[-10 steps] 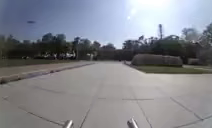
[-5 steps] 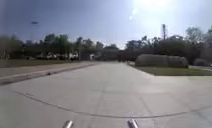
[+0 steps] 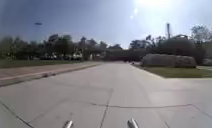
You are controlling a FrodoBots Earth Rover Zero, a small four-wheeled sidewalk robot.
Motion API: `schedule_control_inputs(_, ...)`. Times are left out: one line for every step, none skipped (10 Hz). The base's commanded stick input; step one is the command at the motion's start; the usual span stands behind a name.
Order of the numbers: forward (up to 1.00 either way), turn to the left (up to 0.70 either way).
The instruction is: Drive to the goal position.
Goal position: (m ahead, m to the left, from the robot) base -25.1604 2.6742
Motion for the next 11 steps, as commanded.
schedule_control_inputs(0.22, 0.0)
schedule_control_inputs(0.0, 0.0)
schedule_control_inputs(0.0, 0.0)
schedule_control_inputs(0.18, 0.0)
schedule_control_inputs(0.77, 0.0)
schedule_control_inputs(1.0, 0.0)
schedule_control_inputs(1.0, 0.0)
schedule_control_inputs(1.0, 0.0)
schedule_control_inputs(1.0, 0.0)
schedule_control_inputs(1.0, 0.0)
schedule_control_inputs(1.0, 0.0)
